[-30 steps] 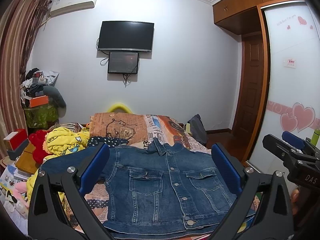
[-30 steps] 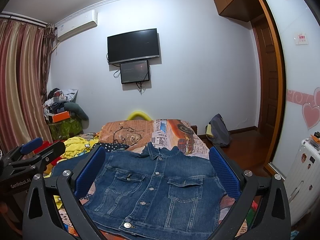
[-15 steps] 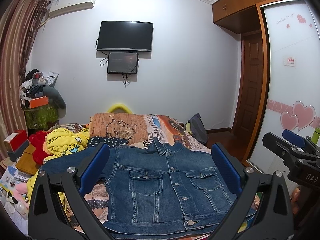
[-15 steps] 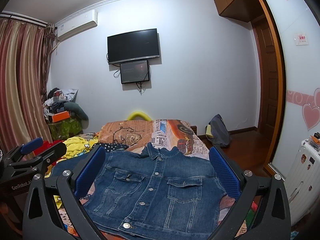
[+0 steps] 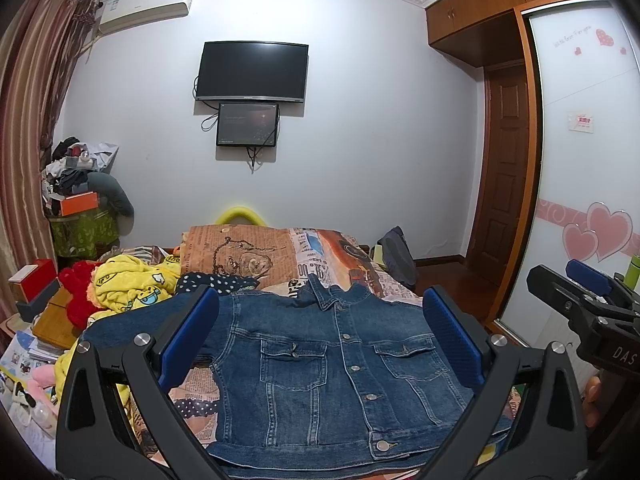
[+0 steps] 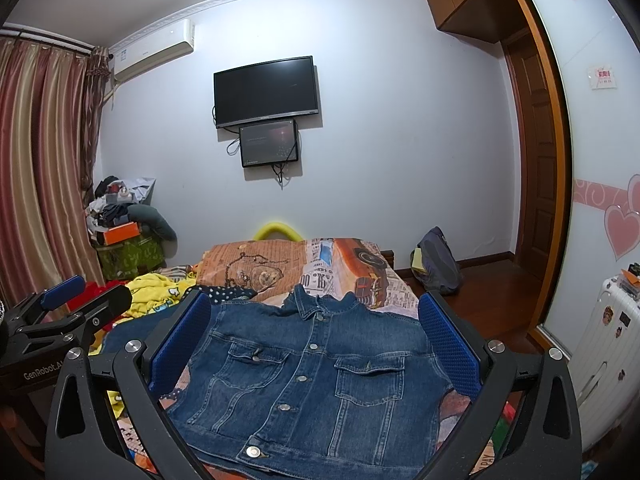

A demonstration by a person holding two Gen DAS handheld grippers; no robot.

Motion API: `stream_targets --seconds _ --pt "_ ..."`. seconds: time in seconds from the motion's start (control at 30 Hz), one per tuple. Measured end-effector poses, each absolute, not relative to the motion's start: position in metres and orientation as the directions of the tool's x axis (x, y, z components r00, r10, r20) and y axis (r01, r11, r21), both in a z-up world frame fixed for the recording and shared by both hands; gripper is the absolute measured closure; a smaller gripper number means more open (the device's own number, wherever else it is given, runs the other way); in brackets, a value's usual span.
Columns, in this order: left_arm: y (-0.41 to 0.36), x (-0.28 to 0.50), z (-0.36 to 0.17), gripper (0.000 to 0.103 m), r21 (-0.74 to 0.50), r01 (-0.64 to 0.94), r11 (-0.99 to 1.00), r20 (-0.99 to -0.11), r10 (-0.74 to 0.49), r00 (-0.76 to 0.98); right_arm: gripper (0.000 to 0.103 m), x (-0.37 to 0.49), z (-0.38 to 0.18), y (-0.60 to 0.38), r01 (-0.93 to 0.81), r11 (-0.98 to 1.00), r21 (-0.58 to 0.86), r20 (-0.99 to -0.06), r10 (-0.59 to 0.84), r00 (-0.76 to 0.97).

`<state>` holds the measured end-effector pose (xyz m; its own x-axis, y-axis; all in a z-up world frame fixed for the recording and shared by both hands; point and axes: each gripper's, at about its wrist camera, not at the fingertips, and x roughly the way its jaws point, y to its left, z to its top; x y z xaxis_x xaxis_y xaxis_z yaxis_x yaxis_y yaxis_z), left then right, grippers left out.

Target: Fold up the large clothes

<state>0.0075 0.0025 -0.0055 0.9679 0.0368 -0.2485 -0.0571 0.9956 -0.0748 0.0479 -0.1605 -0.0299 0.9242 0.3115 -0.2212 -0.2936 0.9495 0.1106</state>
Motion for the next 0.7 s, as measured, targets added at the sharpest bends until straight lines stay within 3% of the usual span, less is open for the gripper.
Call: stream_targets --seconds 0.7 --pt "0.003 0.026 -0.015 0.001 -0.078 -0.056 0.995 -0.291 0.031 0.956 0.0 0.065 -0.04 -0.157 -0.285 0.951 0.121 -0.273 0.308 0.911"
